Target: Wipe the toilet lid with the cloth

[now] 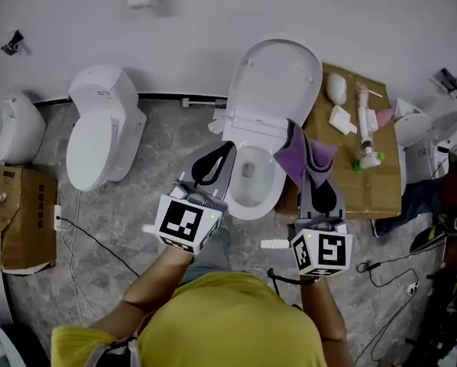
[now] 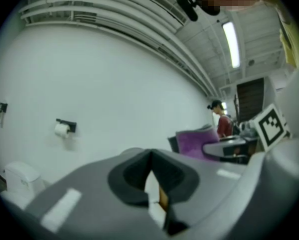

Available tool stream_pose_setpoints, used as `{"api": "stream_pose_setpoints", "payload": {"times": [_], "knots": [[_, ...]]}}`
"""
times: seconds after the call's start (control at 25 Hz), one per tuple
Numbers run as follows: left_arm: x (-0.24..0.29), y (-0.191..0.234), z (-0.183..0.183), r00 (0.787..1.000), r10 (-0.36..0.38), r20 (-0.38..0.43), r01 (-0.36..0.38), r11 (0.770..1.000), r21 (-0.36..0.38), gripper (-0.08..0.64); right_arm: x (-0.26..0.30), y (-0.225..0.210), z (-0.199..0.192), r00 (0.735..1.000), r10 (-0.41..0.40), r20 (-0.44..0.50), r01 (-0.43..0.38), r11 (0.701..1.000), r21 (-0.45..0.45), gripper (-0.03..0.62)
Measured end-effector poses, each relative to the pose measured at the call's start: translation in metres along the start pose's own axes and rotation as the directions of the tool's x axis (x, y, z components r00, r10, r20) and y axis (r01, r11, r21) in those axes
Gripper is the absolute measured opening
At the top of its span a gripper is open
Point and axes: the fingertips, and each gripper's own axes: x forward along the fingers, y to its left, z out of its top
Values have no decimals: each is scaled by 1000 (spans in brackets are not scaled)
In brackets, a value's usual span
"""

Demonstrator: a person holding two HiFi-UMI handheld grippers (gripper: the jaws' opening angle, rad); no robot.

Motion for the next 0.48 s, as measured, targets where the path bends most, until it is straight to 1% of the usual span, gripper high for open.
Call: {"api": "stream_pose_setpoints", "payload": {"times": [0.16,0.24,0.32,0.48], "knots": [[54,23,-1,999,-34,-14,34,999,20,-2,55,-18,0,1000,-6,-2,6,999,39,41],[77,36,1,999,-41,-6,41,999,21,-2,80,-25,-2,1000,-6,-2,6,999,42,41],[97,47,6,998,-53,23,53,999,8,-1,101,-30,-5,1000,-3,-7,3,1000,28,41],[129,59,1,995,-89,33,89,996,-4,-1,136,-39,-11,1000,24,-13,-24,1000,-15,41]]}}
